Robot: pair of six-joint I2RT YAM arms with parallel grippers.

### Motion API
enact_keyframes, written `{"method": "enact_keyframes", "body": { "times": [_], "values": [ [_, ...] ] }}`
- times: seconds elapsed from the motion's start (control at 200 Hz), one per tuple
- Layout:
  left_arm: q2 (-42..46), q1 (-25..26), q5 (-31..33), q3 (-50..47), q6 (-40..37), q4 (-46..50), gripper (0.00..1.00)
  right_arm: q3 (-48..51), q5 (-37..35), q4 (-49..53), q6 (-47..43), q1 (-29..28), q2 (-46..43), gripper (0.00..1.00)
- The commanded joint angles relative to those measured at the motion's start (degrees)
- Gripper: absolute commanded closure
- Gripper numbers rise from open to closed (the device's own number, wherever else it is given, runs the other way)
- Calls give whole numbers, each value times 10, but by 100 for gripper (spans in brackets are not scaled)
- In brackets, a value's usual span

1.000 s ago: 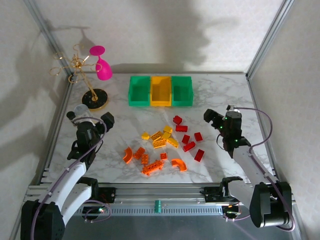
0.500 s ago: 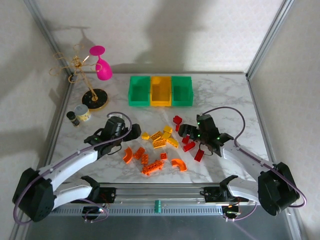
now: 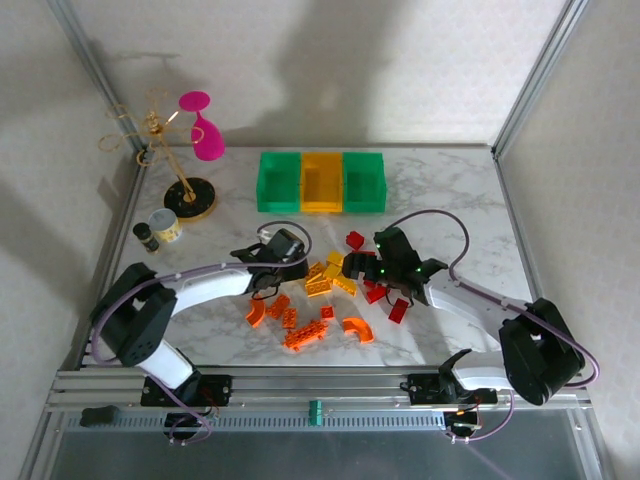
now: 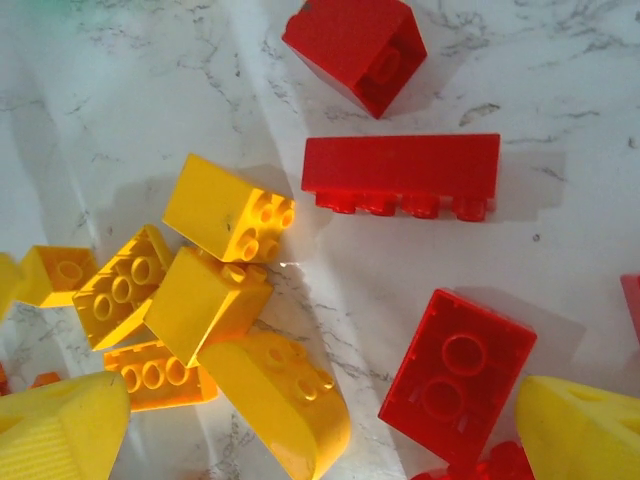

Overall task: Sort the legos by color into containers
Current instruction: Pick up the lego from the center of the table.

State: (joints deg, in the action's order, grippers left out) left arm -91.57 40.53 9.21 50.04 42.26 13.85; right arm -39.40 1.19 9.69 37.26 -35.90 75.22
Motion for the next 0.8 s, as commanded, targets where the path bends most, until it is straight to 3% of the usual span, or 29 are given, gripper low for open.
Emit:
{"method": "enact_keyframes", "body": {
  "times": [0.0,0.225,0.791],
  "values": [
    [-40,11,56,33,21,31,16,-19,-4,1,-12,-5,12,1],
    [-83,16,72,50,34,39,25,-25,-1,1,-25,-4,25,1],
    [-83,18,80,57,24,32,63,-43,9,3,-37,-4,29,1]
  ]
}}
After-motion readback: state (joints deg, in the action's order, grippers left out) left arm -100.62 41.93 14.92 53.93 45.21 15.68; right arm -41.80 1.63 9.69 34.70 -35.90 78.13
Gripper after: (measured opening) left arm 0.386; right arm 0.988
